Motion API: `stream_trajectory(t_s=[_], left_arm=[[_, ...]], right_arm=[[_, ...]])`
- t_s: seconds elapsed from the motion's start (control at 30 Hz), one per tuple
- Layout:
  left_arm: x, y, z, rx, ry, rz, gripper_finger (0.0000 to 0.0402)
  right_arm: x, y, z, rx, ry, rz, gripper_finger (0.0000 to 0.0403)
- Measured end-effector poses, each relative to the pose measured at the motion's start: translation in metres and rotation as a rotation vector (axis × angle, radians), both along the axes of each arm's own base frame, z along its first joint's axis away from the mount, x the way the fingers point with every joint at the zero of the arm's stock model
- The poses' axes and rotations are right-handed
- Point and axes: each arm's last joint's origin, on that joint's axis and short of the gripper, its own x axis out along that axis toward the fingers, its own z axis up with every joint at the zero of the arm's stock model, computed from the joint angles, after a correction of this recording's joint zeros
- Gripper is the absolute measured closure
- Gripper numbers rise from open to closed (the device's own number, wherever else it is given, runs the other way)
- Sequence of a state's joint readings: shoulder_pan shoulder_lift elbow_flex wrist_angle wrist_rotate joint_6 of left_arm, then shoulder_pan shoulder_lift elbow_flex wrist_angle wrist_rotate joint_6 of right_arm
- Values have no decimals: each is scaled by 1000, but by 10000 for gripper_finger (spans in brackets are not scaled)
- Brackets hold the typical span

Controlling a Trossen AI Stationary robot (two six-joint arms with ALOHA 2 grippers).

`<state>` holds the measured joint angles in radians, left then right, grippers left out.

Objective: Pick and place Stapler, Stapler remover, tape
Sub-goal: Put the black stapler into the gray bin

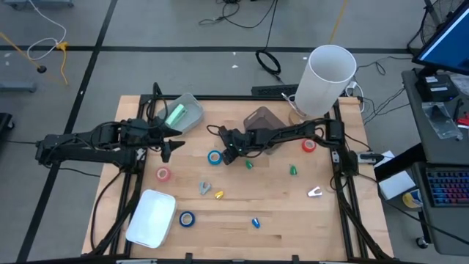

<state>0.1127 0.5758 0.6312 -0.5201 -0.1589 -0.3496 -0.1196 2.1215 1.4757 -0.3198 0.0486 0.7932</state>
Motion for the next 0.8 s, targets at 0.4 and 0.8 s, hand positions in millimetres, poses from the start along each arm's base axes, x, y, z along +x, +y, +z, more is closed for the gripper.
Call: stream_trajectory(t_s=[0.4, 0.8], left_arm=[[0, 0, 0, 6, 2, -4, 167], [0, 0, 0, 13, 5, -7, 167]], right_arm=[[4, -2, 6, -50, -61, -37, 97], [0, -8, 4, -83, -31, -138, 128]])
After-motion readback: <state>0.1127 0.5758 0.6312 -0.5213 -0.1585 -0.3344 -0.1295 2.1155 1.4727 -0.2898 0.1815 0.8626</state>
